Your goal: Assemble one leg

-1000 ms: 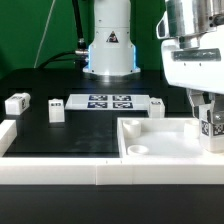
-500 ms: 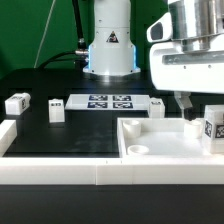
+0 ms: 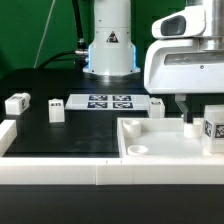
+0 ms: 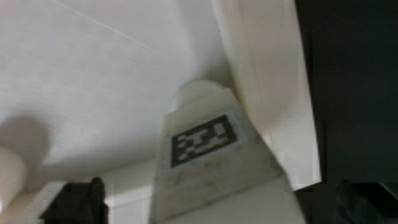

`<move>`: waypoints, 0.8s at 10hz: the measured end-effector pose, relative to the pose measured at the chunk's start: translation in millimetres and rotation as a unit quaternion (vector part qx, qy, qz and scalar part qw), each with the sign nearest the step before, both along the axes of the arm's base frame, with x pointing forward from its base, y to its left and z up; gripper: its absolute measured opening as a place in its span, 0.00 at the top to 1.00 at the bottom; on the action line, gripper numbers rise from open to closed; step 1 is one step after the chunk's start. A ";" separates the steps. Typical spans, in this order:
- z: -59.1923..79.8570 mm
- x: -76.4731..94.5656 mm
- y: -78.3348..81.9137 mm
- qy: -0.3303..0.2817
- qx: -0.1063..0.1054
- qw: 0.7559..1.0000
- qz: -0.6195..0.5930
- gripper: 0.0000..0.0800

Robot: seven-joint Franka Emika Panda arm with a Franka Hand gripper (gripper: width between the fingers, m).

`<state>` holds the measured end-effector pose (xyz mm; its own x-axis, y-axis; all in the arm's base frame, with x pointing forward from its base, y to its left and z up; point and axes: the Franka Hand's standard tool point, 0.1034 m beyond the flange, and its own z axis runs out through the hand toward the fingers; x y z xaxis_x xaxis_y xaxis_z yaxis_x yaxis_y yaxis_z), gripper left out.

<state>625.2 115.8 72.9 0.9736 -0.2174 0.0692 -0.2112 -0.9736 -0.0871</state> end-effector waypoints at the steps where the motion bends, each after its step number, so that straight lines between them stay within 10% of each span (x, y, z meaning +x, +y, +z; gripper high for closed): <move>1: -0.2 0.1 -2.3 -0.003 -0.009 0.998 0.054 0.19; 5: -0.2 0.7 -6.2 -0.008 -0.014 0.994 0.110 0.22; 8: -0.2 0.6 -6.2 -0.008 -0.014 0.994 0.108 0.64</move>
Offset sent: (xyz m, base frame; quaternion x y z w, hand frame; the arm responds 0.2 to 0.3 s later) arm 0.0000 0.0000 0.0000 0.0000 0.0000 -0.0799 0.9968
